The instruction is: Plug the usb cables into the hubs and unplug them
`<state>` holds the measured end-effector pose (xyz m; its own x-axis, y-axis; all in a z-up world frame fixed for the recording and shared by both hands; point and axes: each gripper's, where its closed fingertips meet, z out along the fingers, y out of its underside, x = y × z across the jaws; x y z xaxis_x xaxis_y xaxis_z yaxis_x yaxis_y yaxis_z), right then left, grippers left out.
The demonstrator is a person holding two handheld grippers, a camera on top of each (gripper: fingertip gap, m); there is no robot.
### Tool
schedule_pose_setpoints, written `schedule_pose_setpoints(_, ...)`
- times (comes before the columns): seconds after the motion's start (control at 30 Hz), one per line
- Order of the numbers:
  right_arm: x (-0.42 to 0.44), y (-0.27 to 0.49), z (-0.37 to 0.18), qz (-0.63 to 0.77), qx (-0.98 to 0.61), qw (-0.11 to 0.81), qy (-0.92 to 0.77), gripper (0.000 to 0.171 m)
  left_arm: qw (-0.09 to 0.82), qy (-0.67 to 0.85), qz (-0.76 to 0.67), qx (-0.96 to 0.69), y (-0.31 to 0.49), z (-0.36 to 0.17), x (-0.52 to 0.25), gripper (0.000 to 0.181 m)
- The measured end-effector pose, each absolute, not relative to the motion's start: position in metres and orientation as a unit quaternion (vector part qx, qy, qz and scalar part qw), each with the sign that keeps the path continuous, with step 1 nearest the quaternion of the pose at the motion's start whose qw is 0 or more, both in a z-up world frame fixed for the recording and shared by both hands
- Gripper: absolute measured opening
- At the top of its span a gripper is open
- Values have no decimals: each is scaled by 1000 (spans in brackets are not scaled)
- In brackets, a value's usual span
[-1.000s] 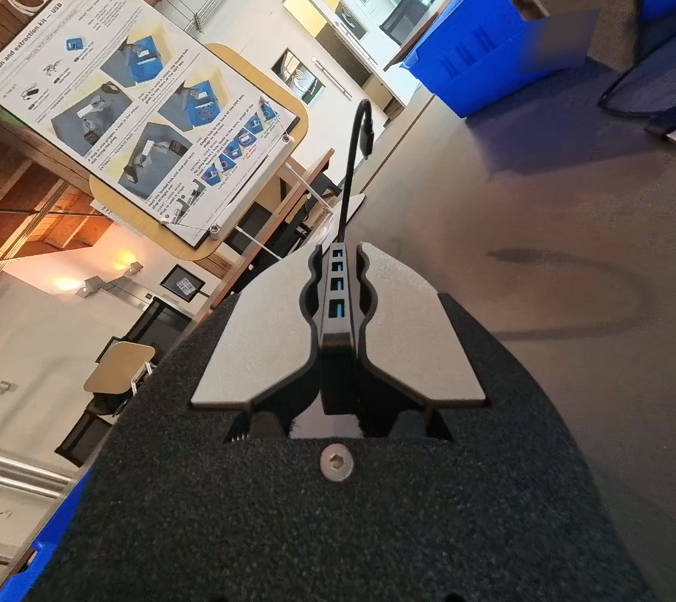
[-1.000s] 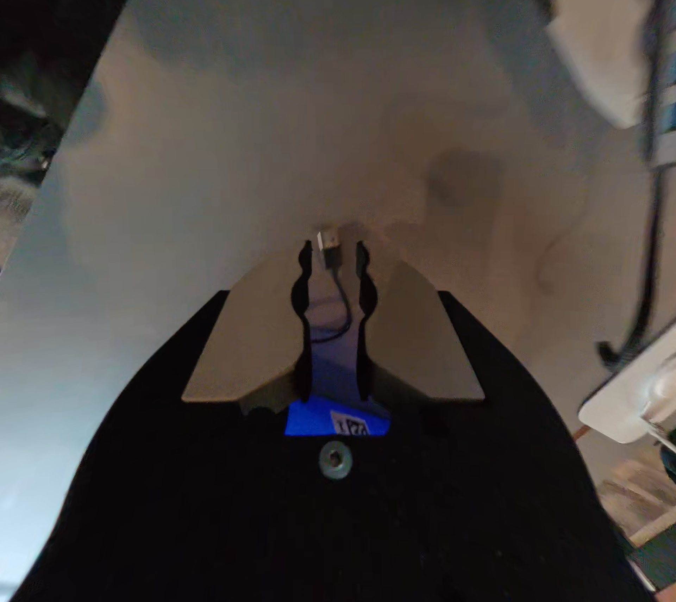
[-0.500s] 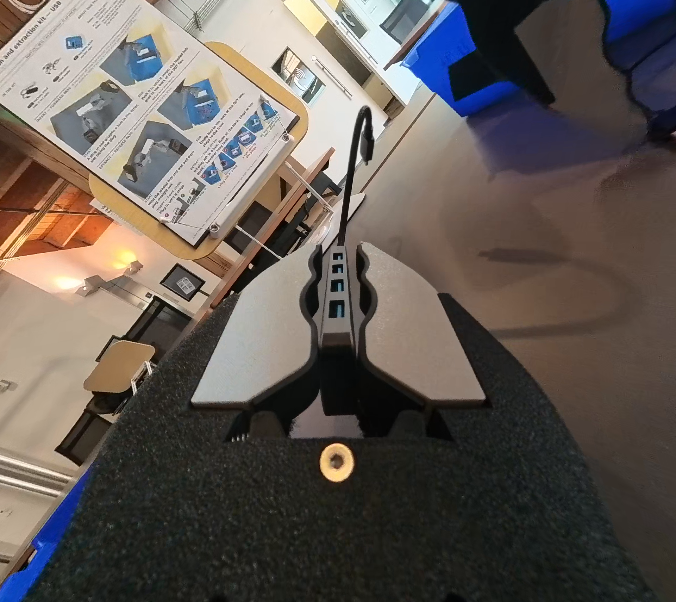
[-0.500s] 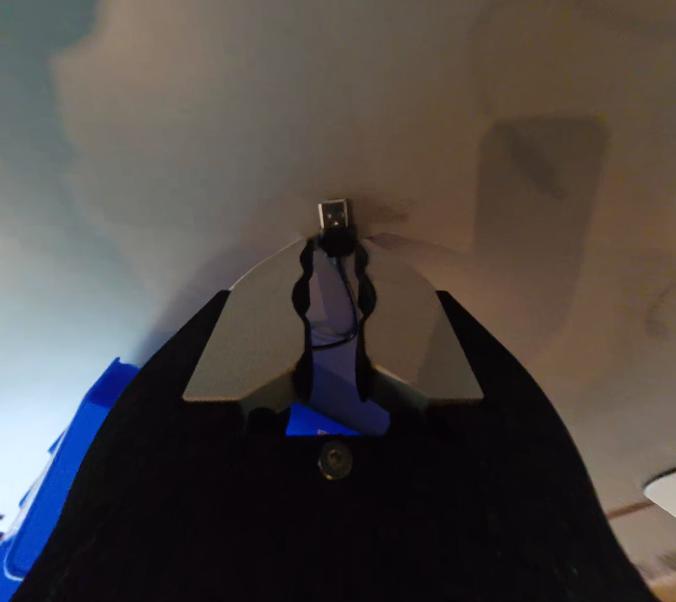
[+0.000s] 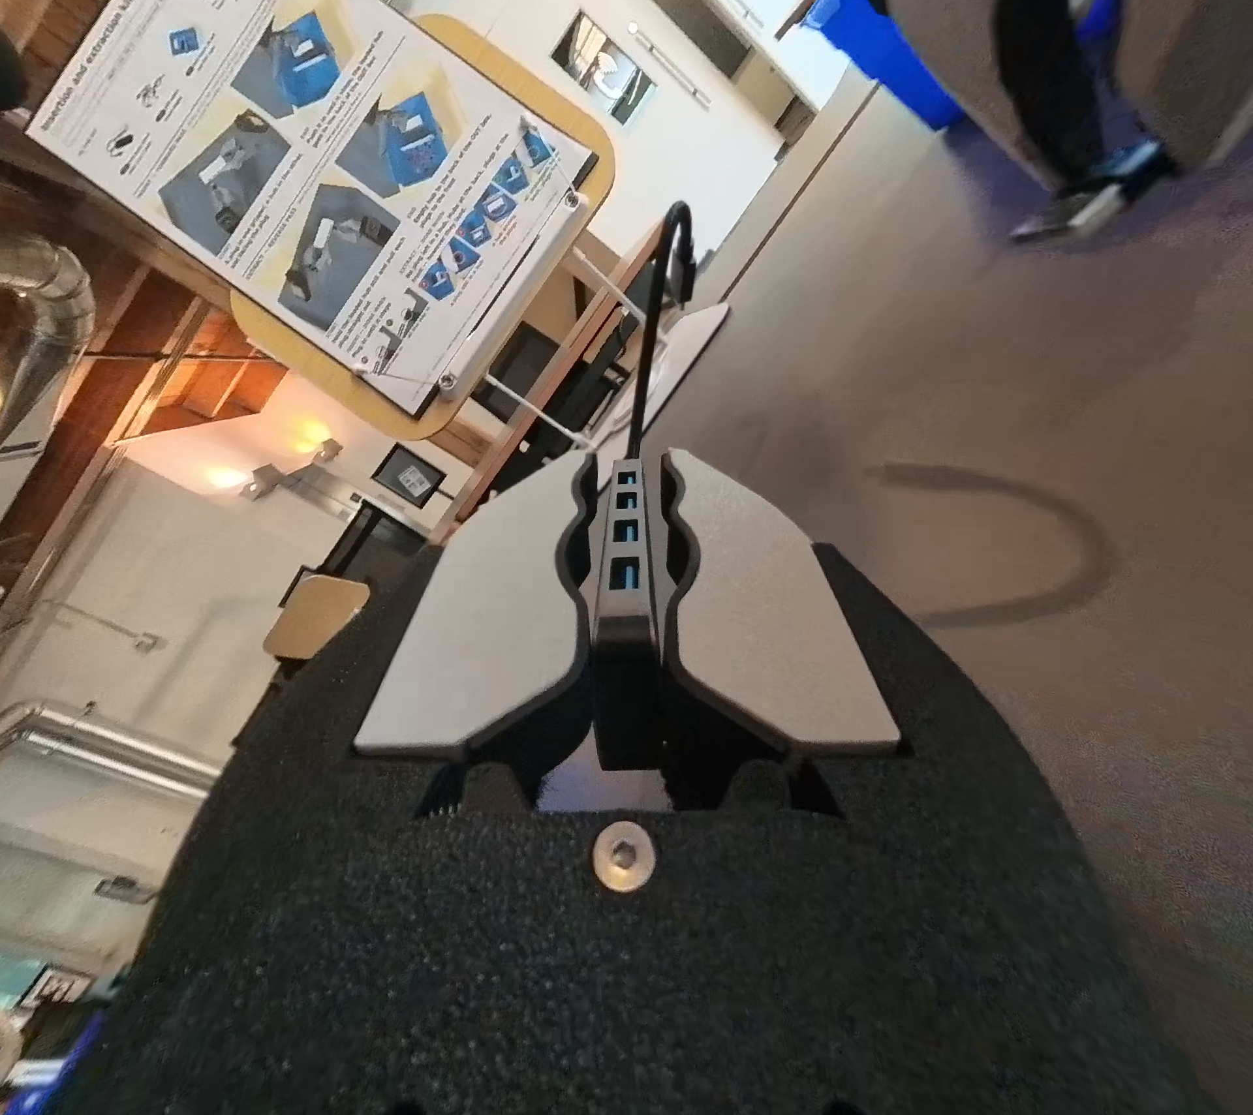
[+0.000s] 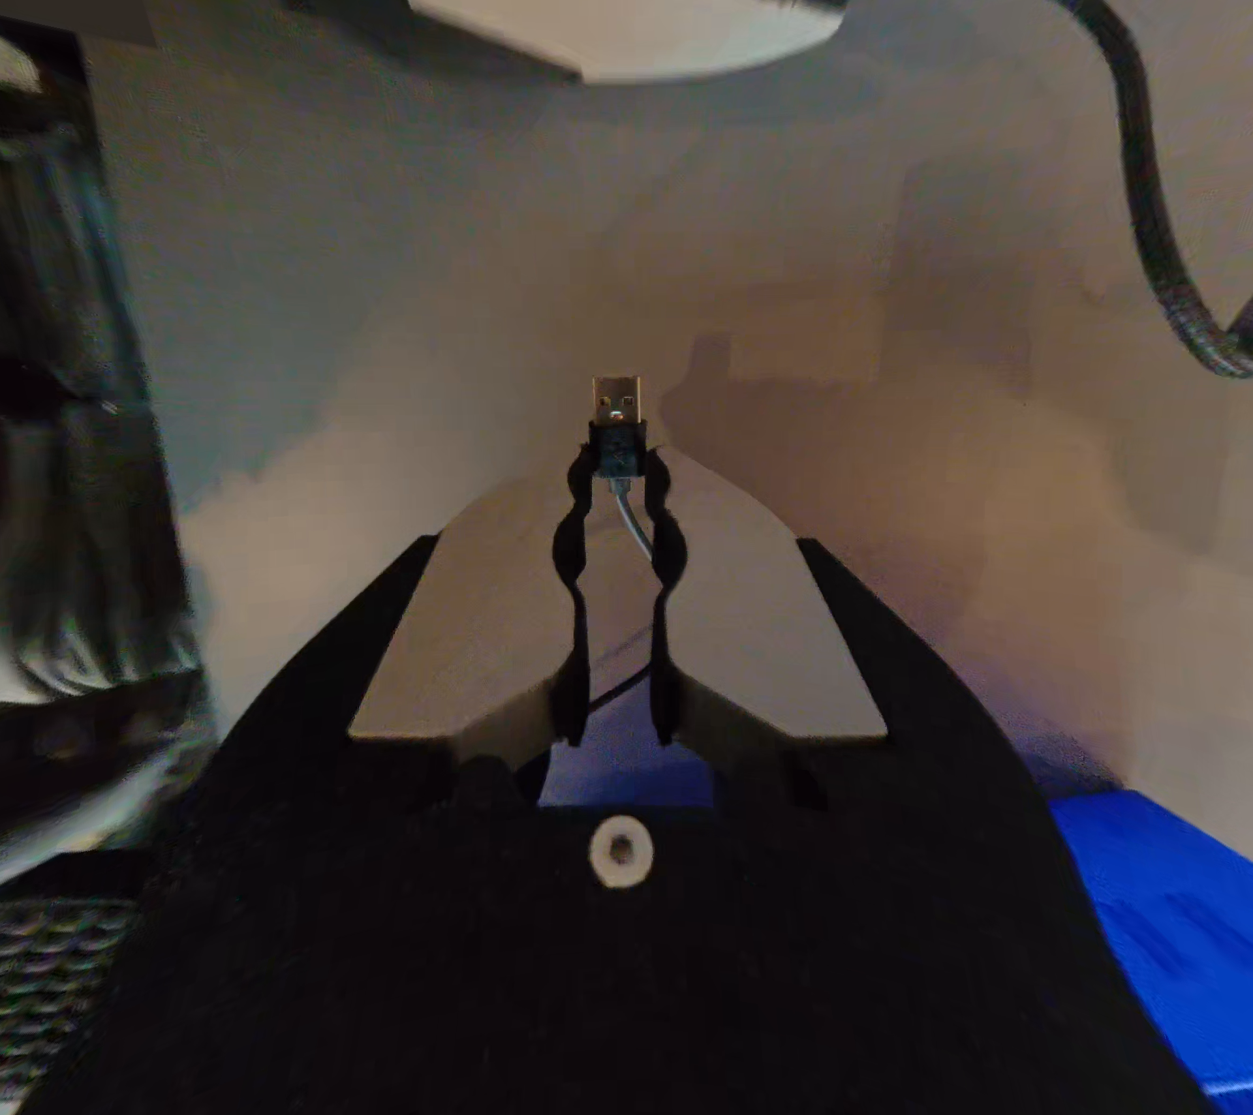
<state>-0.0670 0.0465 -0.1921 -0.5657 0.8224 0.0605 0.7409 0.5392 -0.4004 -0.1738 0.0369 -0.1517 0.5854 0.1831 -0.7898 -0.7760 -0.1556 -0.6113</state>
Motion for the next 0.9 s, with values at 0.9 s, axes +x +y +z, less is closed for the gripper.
schedule_pose_setpoints(0.9, -108, -5, -182, 93, -483, 13, -871, 14, 507, 369, 516, -583, 46, -170, -150, 17)
